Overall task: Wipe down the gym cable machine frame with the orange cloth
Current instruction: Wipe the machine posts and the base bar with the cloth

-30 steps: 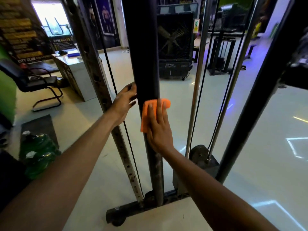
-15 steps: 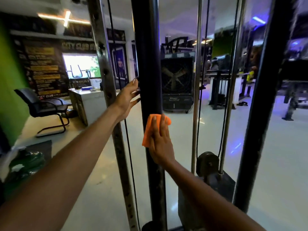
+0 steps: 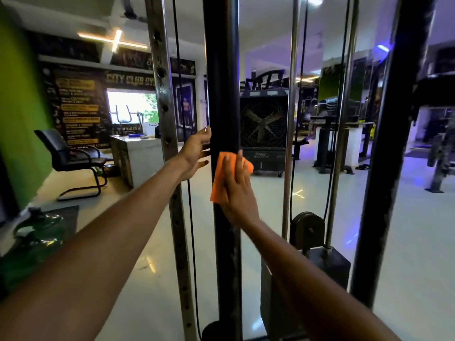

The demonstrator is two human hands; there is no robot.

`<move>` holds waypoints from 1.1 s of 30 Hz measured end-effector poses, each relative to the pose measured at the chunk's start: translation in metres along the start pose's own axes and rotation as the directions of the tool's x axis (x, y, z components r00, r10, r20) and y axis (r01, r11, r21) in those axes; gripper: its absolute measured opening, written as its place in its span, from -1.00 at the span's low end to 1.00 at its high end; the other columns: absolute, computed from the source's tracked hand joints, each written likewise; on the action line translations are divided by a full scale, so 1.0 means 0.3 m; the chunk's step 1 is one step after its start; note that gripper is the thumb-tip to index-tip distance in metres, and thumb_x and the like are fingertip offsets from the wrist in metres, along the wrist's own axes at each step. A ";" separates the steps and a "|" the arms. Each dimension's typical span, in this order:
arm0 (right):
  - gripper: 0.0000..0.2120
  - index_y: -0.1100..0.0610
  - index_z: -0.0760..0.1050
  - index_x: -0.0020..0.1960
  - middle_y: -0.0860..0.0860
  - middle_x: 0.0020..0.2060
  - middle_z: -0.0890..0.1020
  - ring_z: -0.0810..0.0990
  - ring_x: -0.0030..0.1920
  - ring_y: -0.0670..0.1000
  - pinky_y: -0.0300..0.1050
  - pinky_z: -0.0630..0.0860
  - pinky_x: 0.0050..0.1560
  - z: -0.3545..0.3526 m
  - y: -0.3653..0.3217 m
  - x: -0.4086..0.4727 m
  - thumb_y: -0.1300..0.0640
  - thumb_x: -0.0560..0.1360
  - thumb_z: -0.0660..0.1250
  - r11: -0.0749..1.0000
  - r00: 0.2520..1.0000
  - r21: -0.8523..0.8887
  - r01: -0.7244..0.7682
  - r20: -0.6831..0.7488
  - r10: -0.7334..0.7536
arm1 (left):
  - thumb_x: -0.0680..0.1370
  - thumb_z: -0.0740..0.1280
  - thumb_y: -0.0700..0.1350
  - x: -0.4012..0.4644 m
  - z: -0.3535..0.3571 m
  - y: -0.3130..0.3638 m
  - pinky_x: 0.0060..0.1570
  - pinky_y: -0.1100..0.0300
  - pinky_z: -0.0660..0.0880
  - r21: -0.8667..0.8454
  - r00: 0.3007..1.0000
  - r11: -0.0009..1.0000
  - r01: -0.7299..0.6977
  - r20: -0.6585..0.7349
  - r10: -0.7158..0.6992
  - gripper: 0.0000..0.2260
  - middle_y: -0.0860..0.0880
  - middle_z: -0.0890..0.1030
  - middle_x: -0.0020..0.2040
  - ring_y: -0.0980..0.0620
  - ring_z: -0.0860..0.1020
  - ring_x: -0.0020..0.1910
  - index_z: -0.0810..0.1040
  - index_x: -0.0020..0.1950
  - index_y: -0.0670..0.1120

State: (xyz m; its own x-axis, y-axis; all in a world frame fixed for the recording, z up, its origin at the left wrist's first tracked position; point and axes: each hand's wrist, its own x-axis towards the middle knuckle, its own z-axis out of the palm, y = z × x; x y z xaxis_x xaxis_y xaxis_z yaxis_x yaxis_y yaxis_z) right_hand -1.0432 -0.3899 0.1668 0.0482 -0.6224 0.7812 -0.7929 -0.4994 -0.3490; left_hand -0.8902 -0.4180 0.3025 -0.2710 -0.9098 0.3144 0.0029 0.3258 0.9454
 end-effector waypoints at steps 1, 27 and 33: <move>-0.16 -0.14 -0.26 0.77 -0.10 0.73 -0.36 -0.23 0.75 0.21 0.49 0.38 0.53 -0.032 -0.021 0.067 -0.10 0.73 0.25 1.000 0.999 0.002 0.021 -0.039 -0.021 | 0.74 0.16 0.22 0.003 -0.001 0.001 0.51 -0.20 0.32 -0.002 1.000 1.000 -0.005 -0.007 0.005 -0.64 -0.03 0.61 0.36 -0.08 0.53 0.36 0.57 0.41 0.11; -0.17 0.01 -0.14 0.79 0.01 0.75 -0.30 -0.24 0.75 0.23 0.53 0.24 0.59 0.269 0.137 -0.346 -0.04 0.71 0.30 0.997 0.997 0.045 -0.065 -0.036 0.067 | 0.76 0.24 -0.02 -0.025 -0.046 -0.345 0.49 -0.20 0.44 -0.079 0.998 0.996 0.045 0.036 -0.042 -0.65 0.02 0.61 0.44 -0.08 0.55 0.44 0.50 0.55 0.13; -0.20 0.09 -0.07 0.79 0.10 0.76 -0.22 -0.19 0.76 0.21 0.44 0.23 0.63 0.172 0.043 -0.087 -0.10 0.73 0.28 0.999 0.984 0.026 -0.039 -0.175 0.043 | 0.76 0.25 0.03 -0.054 -0.021 -0.335 0.27 0.01 0.55 -0.042 1.000 0.999 0.012 0.025 -0.011 -0.63 0.08 0.61 0.40 0.00 0.57 0.37 0.46 0.58 0.16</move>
State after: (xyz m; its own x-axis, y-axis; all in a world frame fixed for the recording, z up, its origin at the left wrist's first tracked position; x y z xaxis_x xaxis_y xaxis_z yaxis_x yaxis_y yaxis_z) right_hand -1.0233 -0.4112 0.1153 -0.0934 -0.5283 0.8439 -0.7781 -0.4901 -0.3929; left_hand -0.8799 -0.4375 0.2029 -0.2948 -0.9068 0.3015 0.0398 0.3036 0.9520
